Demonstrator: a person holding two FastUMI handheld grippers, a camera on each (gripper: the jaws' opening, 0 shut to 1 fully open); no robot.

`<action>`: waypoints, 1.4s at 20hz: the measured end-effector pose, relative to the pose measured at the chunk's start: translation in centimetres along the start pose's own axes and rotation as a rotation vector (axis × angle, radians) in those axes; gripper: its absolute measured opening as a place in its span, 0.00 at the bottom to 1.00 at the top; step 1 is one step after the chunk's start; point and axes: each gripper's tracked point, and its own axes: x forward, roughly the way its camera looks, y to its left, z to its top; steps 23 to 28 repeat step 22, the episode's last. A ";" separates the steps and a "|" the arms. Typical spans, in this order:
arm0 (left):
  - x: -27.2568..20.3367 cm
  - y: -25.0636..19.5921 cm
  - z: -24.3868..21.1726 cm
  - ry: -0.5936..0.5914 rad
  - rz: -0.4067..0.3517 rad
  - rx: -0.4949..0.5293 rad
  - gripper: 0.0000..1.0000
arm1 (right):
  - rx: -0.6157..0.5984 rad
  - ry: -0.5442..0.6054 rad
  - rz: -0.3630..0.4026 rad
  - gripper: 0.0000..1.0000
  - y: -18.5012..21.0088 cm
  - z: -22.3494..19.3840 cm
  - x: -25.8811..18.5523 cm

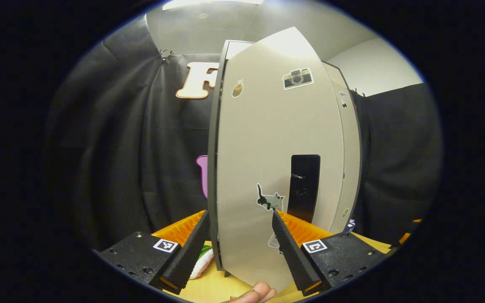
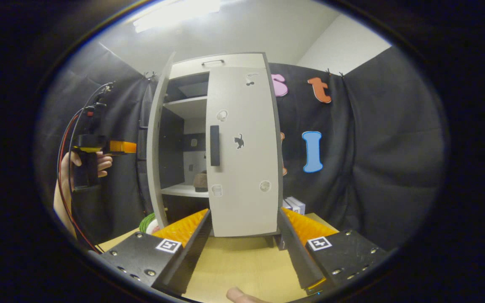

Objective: Grab one shoe with the right hand and put it into the shoe cabinet, grab the other shoe with the left hand and put it into the shoe cabinet; then close the right door with the right hand and the left door with the left hand.

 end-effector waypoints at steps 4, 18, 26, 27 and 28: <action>-0.4 -2.2 -0.2 -0.021 -0.019 -0.022 0.96 | -0.033 0.023 -0.018 0.93 -0.1 -0.6 0.5; -9.1 -2.1 -2.4 -0.019 0.067 0.041 0.93 | -0.006 0.016 -0.011 0.91 0.9 -0.2 0.5; -11.3 -3.5 -3.5 -0.022 0.044 -0.005 0.93 | 0.009 -0.001 -0.010 0.93 1.2 0.5 0.5; -11.3 -3.5 -3.5 -0.022 0.044 -0.005 0.93 | 0.009 -0.001 -0.010 0.93 1.2 0.5 0.5; -11.3 -3.5 -3.5 -0.022 0.044 -0.005 0.93 | 0.009 -0.001 -0.010 0.93 1.2 0.5 0.5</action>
